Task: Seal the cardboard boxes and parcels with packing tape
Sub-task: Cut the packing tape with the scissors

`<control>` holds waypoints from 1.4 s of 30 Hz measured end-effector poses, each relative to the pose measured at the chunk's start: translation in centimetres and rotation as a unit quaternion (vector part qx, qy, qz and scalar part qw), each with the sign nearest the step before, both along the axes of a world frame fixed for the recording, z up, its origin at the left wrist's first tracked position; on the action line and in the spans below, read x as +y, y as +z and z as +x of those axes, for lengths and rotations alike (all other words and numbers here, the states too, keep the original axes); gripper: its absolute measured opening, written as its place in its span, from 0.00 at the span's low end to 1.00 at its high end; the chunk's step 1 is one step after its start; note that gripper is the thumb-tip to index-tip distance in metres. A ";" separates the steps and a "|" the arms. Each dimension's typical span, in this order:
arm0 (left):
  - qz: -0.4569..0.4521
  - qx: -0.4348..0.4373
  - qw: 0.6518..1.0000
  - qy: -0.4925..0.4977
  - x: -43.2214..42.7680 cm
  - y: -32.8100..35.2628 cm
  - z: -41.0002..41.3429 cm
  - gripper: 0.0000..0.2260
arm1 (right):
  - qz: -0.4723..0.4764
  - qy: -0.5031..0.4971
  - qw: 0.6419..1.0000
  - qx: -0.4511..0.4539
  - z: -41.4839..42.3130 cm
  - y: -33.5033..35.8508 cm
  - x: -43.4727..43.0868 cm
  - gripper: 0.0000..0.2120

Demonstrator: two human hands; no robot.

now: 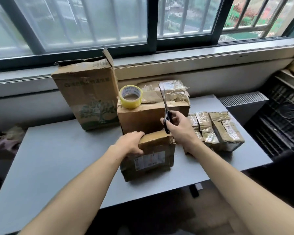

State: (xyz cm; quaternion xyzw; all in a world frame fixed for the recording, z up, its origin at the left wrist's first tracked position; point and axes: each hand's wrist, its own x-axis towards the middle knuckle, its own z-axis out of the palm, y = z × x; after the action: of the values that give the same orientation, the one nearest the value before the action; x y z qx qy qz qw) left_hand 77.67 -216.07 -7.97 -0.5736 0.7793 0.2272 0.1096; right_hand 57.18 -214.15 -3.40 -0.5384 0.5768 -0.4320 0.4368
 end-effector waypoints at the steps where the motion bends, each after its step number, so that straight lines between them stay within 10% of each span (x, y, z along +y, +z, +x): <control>1: -0.009 0.015 1.000 0.015 0.2 0.0 -0.1 0.33 | 0.006 0.009 1.000 0.004 -0.9 -0.3 0.1 0.16; 18: 0.044 0.099 0.979 0.170 5.2 3.4 -1.2 0.14 | 0.033 0.192 0.980 0.045 -8.7 -2.1 1.3 0.14; 42: 0.066 0.037 0.996 0.050 2.5 6.7 6.4 0.12 | 0.006 0.301 0.877 0.374 -3.9 0.7 1.0 0.16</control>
State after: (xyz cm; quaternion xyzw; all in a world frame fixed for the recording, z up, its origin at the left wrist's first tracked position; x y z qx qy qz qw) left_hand 84.02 -213.58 -1.23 -0.5943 0.7367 0.3045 0.1067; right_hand 53.26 -213.14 -2.68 -0.8048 0.5097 -0.0429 0.3010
